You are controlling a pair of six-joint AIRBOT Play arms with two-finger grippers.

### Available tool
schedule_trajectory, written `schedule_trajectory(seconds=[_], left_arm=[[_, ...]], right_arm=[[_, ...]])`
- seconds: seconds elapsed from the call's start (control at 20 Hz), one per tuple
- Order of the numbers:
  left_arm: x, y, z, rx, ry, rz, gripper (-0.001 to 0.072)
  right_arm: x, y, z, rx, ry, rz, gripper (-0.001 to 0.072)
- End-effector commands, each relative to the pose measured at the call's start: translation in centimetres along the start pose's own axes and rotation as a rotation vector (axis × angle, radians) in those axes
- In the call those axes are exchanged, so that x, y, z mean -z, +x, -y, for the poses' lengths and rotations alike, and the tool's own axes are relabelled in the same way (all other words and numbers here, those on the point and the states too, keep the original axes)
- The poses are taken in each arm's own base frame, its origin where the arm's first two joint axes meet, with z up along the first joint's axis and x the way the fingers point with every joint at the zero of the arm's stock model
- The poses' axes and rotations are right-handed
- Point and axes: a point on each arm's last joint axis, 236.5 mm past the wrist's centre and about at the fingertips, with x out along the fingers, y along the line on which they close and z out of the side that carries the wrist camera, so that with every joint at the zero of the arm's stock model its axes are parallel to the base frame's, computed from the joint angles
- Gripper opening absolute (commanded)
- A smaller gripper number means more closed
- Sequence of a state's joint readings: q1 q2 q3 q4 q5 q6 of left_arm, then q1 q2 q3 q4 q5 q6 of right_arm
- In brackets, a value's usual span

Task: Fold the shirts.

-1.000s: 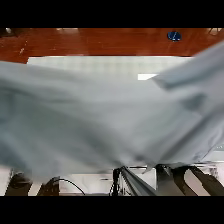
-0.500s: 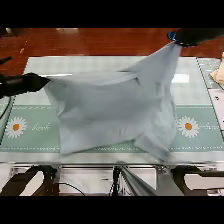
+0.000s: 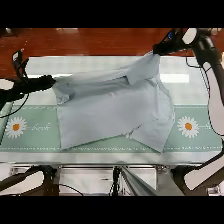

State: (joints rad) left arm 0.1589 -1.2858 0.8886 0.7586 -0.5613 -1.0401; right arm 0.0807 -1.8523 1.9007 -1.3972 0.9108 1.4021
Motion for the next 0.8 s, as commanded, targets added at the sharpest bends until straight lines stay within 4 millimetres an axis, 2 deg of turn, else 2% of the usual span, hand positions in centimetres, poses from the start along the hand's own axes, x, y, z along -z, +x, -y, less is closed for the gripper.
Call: schedule_trajectory(seconds=[0.0,0.1,0.15,0.2,0.25,0.3,0.4,0.45,0.5,0.55,0.6,0.65,0.75], left_arm=[[1.3,2.9,-1.2,-0.027,-0.039,-0.016,0.0026],[3.2,4.0,-0.1,-0.003,-0.029,-0.076,0.0036],[4.1,4.3,0.7,0.015,-0.021,-0.106,0.0198],[4.2,4.3,1.2,0.023,-0.015,-0.109,0.041],[3.7,3.9,1.6,0.034,-0.006,-0.104,0.0589],[2.4,2.8,1.8,0.05,0.009,-0.099,0.0647],[-0.1,-1.4,1.0,0.071,0.062,-0.126,0.0645],[0.2,-4.4,0.0,0.073,0.096,-0.2,0.0645],[1.7,-7.3,-1.3,0.068,0.103,-0.303,0.0645],[3.8,-10.1,-2.6,0.07,0.04,-0.394,0.0646],[5.5,-12.0,-2.8,0.103,-0.058,-0.438,0.0647],[7.6,-13.6,-2.4,0.156,-0.142,-0.479,0.0648],[12.0,-14.9,-2.4,0.174,-0.267,-0.508,0.0648]], right_arm=[[2.9,3.3,-0.1,-0.016,0.023,-0.078,0.0023],[4.2,4.1,-0.7,-0.045,0.05,-0.121,0.0028],[4.4,4.1,-1.2,-0.065,0.064,-0.128,0.0067],[4.1,4.0,-1.3,-0.07,0.068,-0.121,0.0191],[3.4,3.2,-1.3,-0.066,0.06,-0.107,0.0255],[2.2,1.8,-0.6,-0.045,0.046,-0.084,0.0256],[-0.2,-3.1,1.5,0.025,0.0,-0.05,0.0257],[-0.5,-6.4,2.8,0.072,-0.02,-0.065,0.0257],[0.1,-9.2,4.0,0.117,-0.033,-0.102,0.028],[1.5,-12.0,5.4,0.167,-0.035,-0.164,0.0404],[3.2,-14.0,6.8,0.206,-0.023,-0.24,0.0418],[5.1,-15.3,7.7,0.215,0.004,-0.315,0.0418],[7.5,-15.9,7.8,0.147,0.078,-0.397,0.0417]])
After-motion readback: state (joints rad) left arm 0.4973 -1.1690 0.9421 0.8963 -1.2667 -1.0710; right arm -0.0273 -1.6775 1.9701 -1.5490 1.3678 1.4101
